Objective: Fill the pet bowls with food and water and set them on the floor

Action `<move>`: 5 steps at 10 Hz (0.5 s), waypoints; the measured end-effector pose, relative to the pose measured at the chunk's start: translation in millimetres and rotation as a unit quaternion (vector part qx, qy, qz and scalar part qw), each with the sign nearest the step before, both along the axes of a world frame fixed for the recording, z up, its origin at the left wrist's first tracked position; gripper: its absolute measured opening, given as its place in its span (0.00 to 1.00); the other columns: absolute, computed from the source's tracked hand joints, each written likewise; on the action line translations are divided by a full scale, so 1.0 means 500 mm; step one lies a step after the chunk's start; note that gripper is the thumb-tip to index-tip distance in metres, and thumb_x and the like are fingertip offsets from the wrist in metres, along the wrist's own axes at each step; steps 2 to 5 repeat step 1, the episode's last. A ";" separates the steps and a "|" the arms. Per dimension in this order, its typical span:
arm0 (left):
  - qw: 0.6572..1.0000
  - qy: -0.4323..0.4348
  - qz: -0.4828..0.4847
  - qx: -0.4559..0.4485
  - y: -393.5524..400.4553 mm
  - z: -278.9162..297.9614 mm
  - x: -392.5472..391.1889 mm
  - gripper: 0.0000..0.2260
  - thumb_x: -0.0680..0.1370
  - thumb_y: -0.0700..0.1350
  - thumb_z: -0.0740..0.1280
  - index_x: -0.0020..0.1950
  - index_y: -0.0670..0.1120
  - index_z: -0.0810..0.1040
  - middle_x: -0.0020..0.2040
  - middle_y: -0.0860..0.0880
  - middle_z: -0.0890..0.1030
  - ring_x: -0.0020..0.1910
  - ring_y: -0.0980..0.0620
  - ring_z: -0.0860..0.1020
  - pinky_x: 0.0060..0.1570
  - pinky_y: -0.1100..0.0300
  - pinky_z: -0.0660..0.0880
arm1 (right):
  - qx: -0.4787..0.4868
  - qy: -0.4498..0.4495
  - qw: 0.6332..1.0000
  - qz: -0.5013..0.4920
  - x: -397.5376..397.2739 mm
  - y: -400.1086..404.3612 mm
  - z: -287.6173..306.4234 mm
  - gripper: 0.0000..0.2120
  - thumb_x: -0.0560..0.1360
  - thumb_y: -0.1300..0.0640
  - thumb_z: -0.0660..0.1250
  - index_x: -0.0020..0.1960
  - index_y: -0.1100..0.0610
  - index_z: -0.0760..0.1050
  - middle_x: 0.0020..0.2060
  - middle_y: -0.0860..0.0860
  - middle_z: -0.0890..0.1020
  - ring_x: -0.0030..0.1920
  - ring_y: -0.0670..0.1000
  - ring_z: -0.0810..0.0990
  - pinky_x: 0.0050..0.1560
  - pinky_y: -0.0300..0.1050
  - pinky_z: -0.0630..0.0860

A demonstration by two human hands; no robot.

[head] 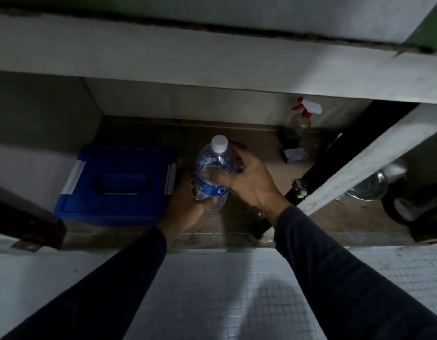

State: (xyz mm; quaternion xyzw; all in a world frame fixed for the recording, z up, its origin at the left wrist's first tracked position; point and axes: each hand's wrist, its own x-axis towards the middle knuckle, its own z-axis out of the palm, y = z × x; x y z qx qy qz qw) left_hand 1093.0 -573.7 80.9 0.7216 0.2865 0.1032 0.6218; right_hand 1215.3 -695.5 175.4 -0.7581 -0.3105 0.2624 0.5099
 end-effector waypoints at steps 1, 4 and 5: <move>0.999 0.000 -0.036 0.022 0.008 0.029 -0.017 0.32 0.76 0.40 0.76 0.66 0.71 0.67 0.69 0.60 0.77 0.69 0.57 0.75 0.69 0.51 0.74 | -0.023 -0.022 0.999 -0.023 -0.021 -0.024 0.009 0.31 0.68 0.44 0.80 0.66 0.36 0.68 0.53 0.28 0.75 0.49 0.21 0.73 0.42 0.19 0.70; 0.999 0.000 -0.036 0.022 0.008 0.029 -0.017 0.32 0.76 0.40 0.76 0.66 0.71 0.67 0.69 0.60 0.77 0.69 0.57 0.75 0.69 0.51 0.74 | -0.023 -0.022 0.999 -0.023 -0.021 -0.024 0.009 0.31 0.68 0.44 0.80 0.66 0.36 0.68 0.53 0.28 0.75 0.49 0.21 0.73 0.42 0.19 0.70; 0.999 0.000 -0.036 0.022 0.008 0.029 -0.017 0.32 0.76 0.40 0.76 0.66 0.71 0.67 0.69 0.60 0.77 0.69 0.57 0.75 0.69 0.51 0.74 | -0.023 -0.022 0.999 -0.023 -0.021 -0.024 0.009 0.31 0.68 0.44 0.80 0.66 0.36 0.68 0.53 0.28 0.75 0.49 0.21 0.73 0.42 0.19 0.70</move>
